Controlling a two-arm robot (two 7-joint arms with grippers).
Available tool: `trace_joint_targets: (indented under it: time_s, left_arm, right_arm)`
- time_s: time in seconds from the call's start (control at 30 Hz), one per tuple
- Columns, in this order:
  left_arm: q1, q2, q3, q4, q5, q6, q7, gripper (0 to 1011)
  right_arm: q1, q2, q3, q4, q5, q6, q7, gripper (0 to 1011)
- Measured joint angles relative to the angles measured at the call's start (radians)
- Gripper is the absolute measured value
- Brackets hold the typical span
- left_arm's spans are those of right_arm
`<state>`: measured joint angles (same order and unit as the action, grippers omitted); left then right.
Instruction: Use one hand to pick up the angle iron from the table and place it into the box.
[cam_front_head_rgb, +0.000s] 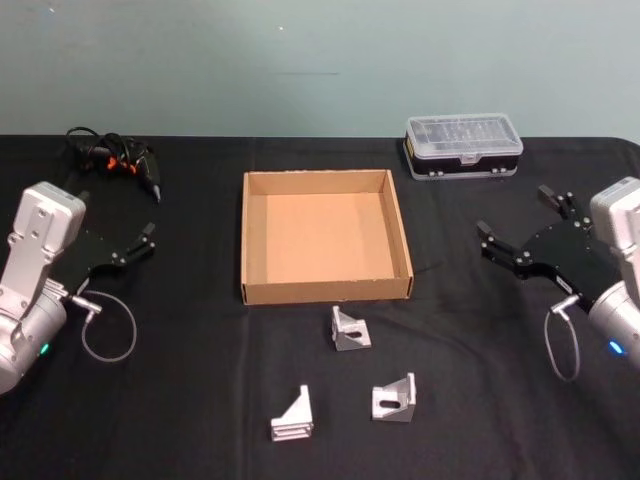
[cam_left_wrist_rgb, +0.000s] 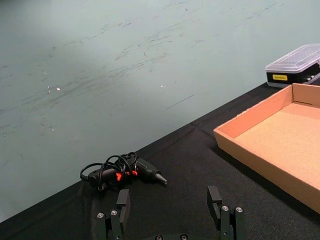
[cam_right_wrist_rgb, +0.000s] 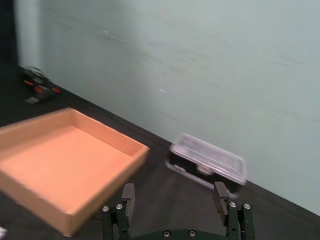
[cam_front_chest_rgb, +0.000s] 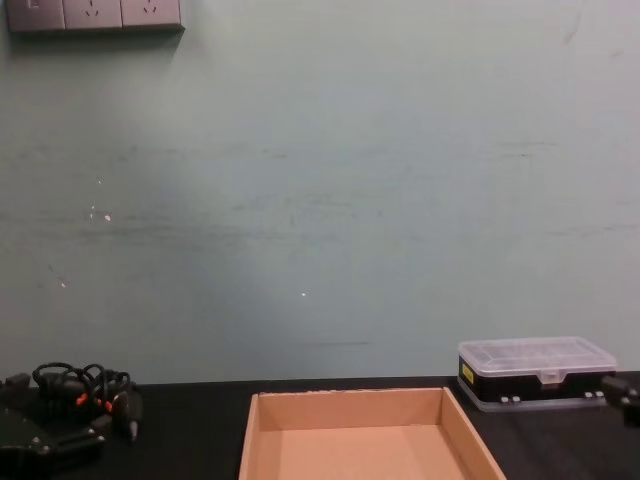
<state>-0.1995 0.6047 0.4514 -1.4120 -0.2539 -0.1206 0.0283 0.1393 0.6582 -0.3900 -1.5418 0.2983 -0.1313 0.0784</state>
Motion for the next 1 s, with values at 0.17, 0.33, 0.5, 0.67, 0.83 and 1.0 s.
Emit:
trace_joint_targets:
  time_s: [0.17, 0.33, 0.5, 0.67, 0.83, 1.0]
  left_arm:
    - [0.0, 0.0, 0.0, 0.0, 0.0, 0.0, 0.0, 1011]
    - [0.0, 0.0, 0.0, 0.0, 0.0, 0.0, 0.0, 1011]
    - [0.0, 0.0, 0.0, 0.0, 0.0, 0.0, 0.0, 1011]
    - [0.0, 0.0, 0.0, 0.0, 0.0, 0.0, 0.0, 1011]
    - [0.0, 0.0, 0.0, 0.0, 0.0, 0.0, 0.0, 1012]
    - [0.0, 0.0, 0.0, 0.0, 0.0, 0.0, 0.0, 1011]
  right_arm:
    - [-0.032, 0.046, 0.032, -0.073, 0.075, -0.003, 0.106, 1002]
    - [-0.06, 0.104, 0.059, -0.151, 0.133, 0.01, 0.203, 1002]
    - [-0.084, 0.169, 0.084, -0.224, 0.201, 0.061, 0.314, 1002]
    - [-0.087, 0.229, 0.087, -0.272, 0.246, 0.118, 0.438, 1002]
    - [-0.068, 0.27, 0.061, -0.291, 0.244, 0.172, 0.539, 1002]
    - [-0.037, 0.29, 0.017, -0.284, 0.238, 0.214, 0.634, 1002]
